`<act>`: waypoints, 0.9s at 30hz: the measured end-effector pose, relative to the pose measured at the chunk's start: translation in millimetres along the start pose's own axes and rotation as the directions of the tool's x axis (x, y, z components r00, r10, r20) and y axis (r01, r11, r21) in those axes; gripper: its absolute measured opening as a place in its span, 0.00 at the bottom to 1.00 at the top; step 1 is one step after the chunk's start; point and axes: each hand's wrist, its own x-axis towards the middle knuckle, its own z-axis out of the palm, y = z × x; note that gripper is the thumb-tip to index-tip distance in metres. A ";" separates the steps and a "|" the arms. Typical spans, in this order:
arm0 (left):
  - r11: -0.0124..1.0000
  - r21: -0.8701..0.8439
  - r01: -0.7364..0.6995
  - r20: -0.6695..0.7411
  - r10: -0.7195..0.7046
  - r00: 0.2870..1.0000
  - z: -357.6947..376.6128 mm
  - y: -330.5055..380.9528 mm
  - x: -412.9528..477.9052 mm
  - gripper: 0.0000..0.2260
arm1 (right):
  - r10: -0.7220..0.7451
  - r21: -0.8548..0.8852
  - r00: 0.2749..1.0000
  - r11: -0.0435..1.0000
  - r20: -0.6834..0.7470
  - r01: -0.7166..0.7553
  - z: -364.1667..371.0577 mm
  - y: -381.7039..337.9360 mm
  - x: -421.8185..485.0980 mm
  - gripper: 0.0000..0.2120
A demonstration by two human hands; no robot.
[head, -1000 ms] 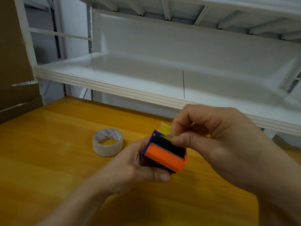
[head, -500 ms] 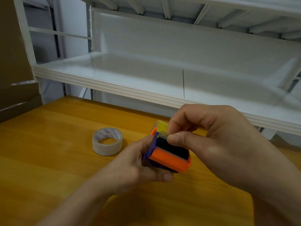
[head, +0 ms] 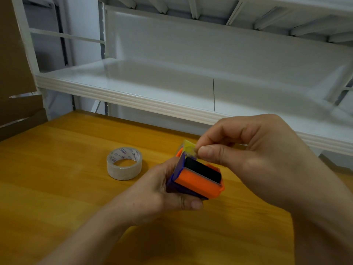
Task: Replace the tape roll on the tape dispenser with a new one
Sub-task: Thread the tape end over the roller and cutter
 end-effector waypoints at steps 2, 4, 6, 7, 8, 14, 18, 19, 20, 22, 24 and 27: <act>1.000 0.023 0.001 -0.005 0.000 1.000 0.9 -0.4 0.3 0.16 | 0.019 0.022 1.000 1.000 0.004 -0.019 0.0 1.2 0.7 0.03; 1.000 0.028 0.006 -0.011 -0.006 1.000 1.3 -0.7 0.6 0.17 | 0.033 0.034 0.999 0.999 -0.001 -0.033 0.0 2.7 1.0 0.03; 1.000 0.020 0.011 -0.014 -0.011 1.000 2.0 -0.3 0.4 0.17 | 0.041 0.035 0.999 0.999 0.001 -0.041 0.0 3.4 0.9 0.03; 1.000 0.024 0.013 -0.017 -0.013 1.000 2.3 -0.2 0.5 0.18 | 0.042 0.034 0.999 0.999 0.004 -0.042 -0.1 3.2 0.7 0.03; 0.999 0.034 0.013 -0.020 -0.013 1.000 2.4 -0.4 0.4 0.17 | 0.040 0.031 0.999 0.999 0.006 -0.040 0.0 3.2 0.7 0.03; 0.998 0.059 -0.002 -0.013 0.003 1.000 3.1 -0.9 0.8 0.17 | 0.015 0.032 1.000 0.999 0.021 -0.016 4.3 2.3 2.5 0.03; 0.998 0.061 -0.017 -0.012 0.018 1.000 1.9 -2.3 0.8 0.17 | 0.010 0.048 0.999 0.999 0.031 -0.011 4.5 1.9 2.4 0.04; 0.998 0.056 -0.017 -0.016 0.018 1.000 1.4 -2.5 0.8 0.17 | 0.005 0.045 0.999 0.999 0.032 -0.006 3.6 1.8 1.8 0.03; 0.998 0.052 -0.021 -0.018 0.022 1.000 0.8 -2.5 0.8 0.17 | -0.002 0.039 0.999 0.999 0.032 0.000 2.8 1.6 1.4 0.03; 0.998 0.053 -0.036 -0.016 0.036 0.999 0.1 -1.1 0.7 0.16 | -0.017 0.022 0.999 1.000 0.030 0.016 1.7 1.2 0.5 0.03; 0.997 0.052 -0.048 -0.015 0.049 0.999 -0.3 -0.4 0.3 0.15 | -0.026 0.016 0.999 1.000 0.026 0.026 1.2 1.2 0.1 0.03; 0.998 0.043 -0.052 -0.017 0.053 0.998 -1.2 -1.1 -0.2 0.16 | -0.035 0.005 0.999 0.999 0.017 0.035 0.5 1.0 -0.6 0.03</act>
